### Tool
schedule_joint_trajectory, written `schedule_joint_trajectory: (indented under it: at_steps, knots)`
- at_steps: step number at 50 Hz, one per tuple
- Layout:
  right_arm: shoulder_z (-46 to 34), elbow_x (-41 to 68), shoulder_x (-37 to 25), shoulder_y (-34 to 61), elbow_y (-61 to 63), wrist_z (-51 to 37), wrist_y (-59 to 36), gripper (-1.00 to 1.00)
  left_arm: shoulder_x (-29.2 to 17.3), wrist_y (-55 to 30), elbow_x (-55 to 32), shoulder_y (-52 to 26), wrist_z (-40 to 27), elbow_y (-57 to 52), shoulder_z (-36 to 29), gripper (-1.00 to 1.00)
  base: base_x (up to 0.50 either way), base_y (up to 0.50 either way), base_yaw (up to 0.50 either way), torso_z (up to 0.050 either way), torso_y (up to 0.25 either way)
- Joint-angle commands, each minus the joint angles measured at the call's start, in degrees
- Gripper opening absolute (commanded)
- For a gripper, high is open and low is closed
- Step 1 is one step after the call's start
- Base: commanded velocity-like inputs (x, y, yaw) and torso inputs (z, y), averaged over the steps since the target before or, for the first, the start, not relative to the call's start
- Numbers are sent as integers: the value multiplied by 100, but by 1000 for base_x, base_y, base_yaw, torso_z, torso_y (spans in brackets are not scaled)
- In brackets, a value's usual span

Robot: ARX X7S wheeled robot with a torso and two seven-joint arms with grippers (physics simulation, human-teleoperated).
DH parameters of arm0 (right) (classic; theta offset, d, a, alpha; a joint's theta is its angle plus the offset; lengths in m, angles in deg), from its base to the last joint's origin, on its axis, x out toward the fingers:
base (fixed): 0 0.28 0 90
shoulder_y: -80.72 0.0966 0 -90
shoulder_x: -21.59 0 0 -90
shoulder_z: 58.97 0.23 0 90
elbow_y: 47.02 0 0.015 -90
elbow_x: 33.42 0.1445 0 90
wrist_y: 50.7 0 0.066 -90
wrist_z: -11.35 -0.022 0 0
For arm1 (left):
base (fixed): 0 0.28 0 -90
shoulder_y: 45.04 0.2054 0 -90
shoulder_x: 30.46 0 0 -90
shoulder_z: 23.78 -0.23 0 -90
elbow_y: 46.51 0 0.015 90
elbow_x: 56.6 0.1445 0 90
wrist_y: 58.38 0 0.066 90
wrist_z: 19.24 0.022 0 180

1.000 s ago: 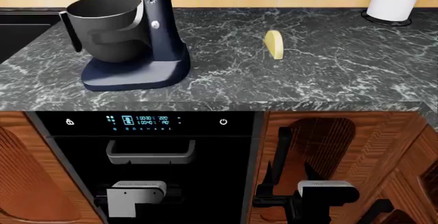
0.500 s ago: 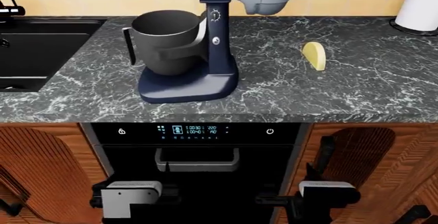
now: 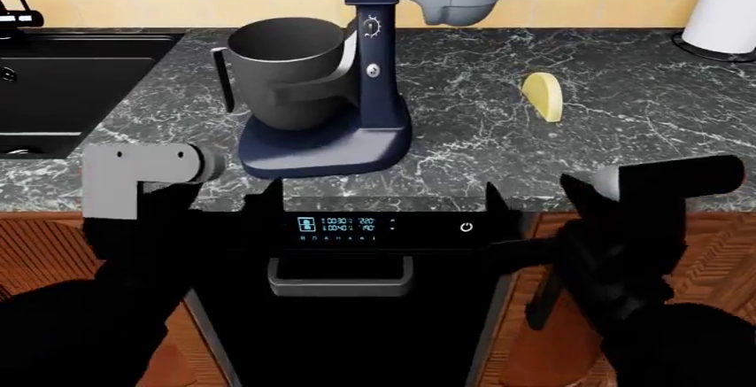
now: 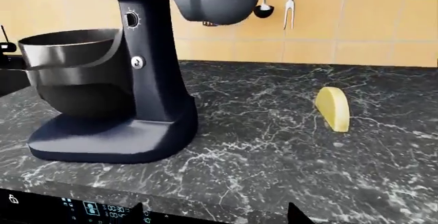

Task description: Place the cheese in the stand mixer bowl.

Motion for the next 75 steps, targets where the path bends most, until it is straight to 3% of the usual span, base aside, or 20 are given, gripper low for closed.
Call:
schedule_joint_trajectory:
  at_steps: [1,10,19,28,48,66,70,75]
  knots:
    - [-91,4654,-1677,1956,-117,-1759,-1281,100,-1695,-835,-5488,-2383,-2253,133,-934,100,0,0,0,0,0]
    - [52,4608,-1870,2049,-188,-1524,-1236,100,-1974,-1010,-5344,-2388,-2153,359,-818,100,0,0,0,0,0]
    - [104,5132,-2299,2275,-52,-1420,-1051,100,-2665,-646,-6208,-3242,-2365,340,-1193,100,0,0,0,0,0]
    - [1045,4717,-2449,1832,-36,-948,-1223,100,-3045,-640,-6284,-2833,-2220,183,-424,100,0,0,0,0,0]
    - [1456,3906,-2092,1415,202,56,-1436,100,-2938,-848,-5906,-2370,-1991,272,-33,100,471,0,0,0,0]
    - [1253,3429,-2274,1133,225,8,-1415,100,-3018,-755,-5901,-2339,-1939,192,-2,100,306,0,0,0,1]
    - [1452,3367,-2429,840,349,546,-1490,100,-3033,-766,-5875,-2290,-1907,200,58,100,0,0,0,0,0]
    - [1723,2195,-2461,148,457,1496,-1486,100,-3077,-753,-5885,-2238,-1883,182,119,100,0,0,0,0,0]
